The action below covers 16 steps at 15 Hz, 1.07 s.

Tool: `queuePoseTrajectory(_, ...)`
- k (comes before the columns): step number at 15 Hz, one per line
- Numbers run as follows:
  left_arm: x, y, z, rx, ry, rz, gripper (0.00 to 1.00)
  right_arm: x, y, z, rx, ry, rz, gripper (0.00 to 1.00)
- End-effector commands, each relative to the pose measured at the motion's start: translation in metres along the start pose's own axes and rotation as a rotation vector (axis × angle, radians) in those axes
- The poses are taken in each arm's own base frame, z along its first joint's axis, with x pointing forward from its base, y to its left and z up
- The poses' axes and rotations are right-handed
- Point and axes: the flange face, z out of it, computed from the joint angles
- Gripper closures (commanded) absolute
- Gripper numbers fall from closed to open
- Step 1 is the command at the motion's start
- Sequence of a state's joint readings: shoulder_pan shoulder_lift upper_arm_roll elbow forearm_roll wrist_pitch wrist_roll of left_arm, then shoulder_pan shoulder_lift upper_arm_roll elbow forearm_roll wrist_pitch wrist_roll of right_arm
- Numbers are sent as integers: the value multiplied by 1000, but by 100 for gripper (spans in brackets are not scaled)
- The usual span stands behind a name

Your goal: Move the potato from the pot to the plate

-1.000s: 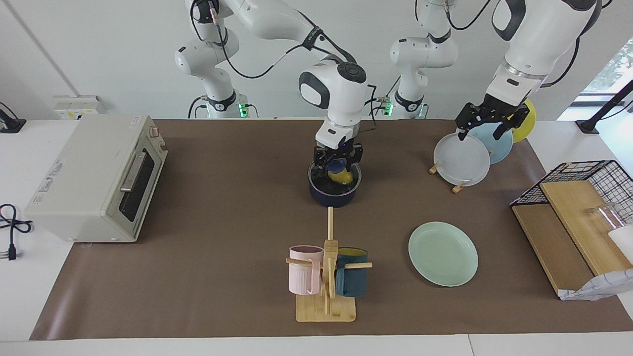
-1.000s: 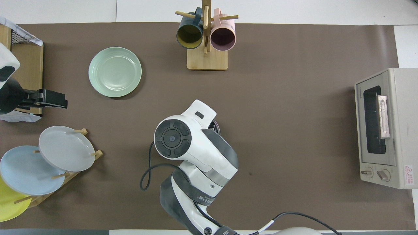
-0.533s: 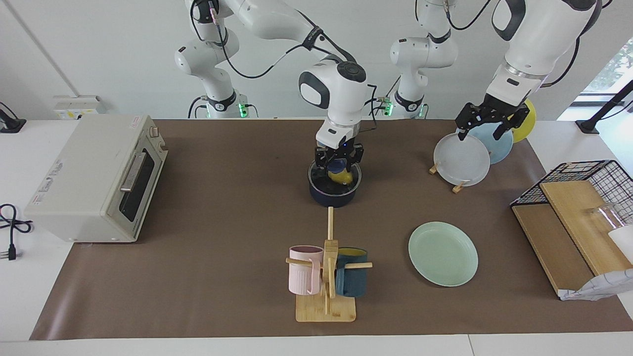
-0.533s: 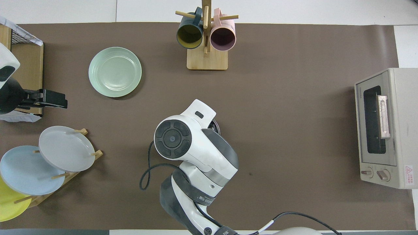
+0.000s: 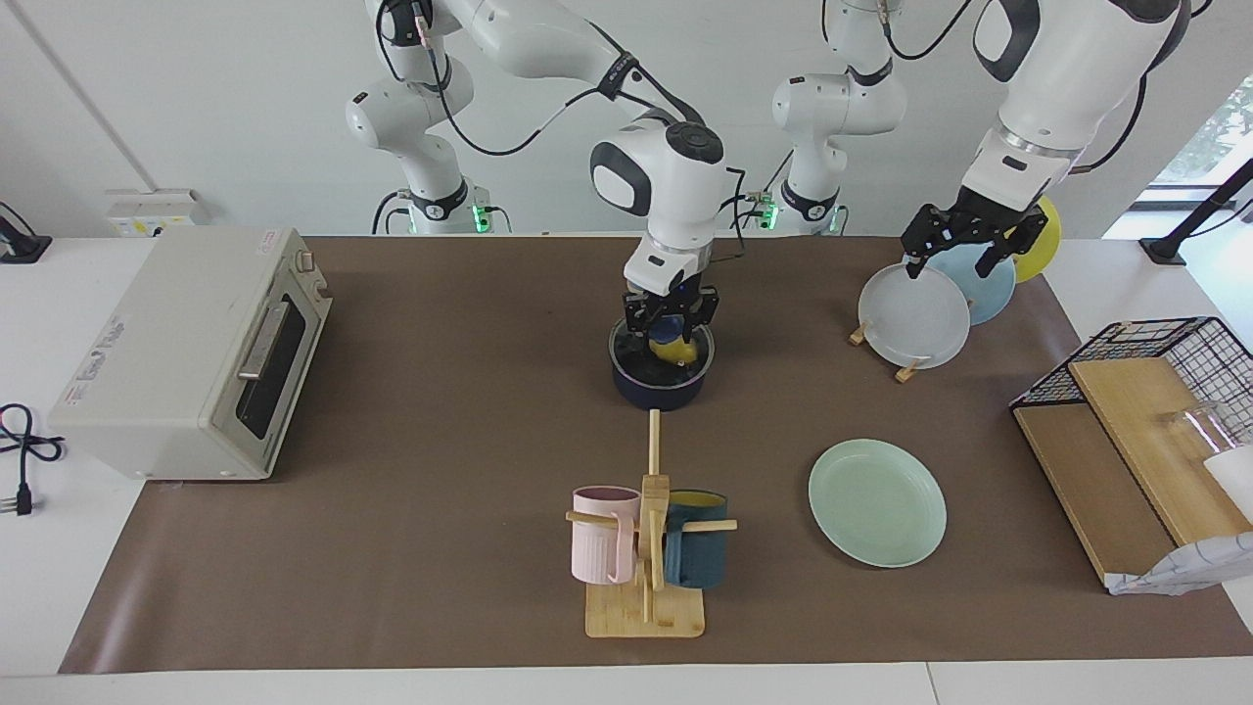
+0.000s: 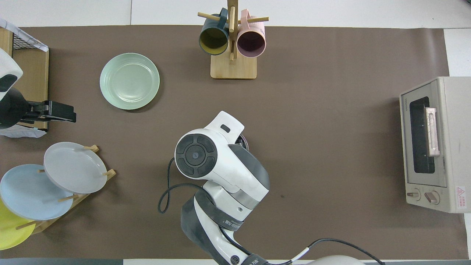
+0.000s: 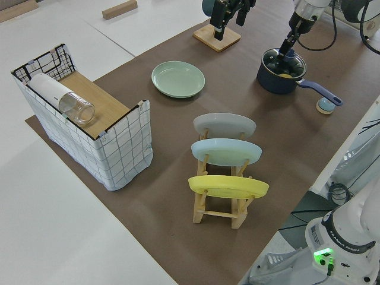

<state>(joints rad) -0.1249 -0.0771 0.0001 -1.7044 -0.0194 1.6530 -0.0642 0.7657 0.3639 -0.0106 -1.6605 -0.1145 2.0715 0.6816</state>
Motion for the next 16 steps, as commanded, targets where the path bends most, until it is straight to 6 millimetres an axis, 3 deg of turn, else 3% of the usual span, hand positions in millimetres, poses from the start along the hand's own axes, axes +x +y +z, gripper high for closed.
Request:
queuePoseTrajectory(1,-7,-3,0,2,16,-8,0,1,4,-4,9,16,-13,34)
queuePoseTrajectory(5,-7,-3,0,2,16,-10,0,3,5,-8,9,18,-12,38)
queuePoseTrajectory(11,-8,-2,-1,3,13,-8,0,12,18,-43,2,16,-34,38)
queuePoseTrajectory(14,-9,5,0,2,13,-2,0,28,46,-57,2,12,-78,38)
queuePoseTrajectory(16,-10,13,-1,1,15,-40,0,44,77,-57,-6,2,-113,38)
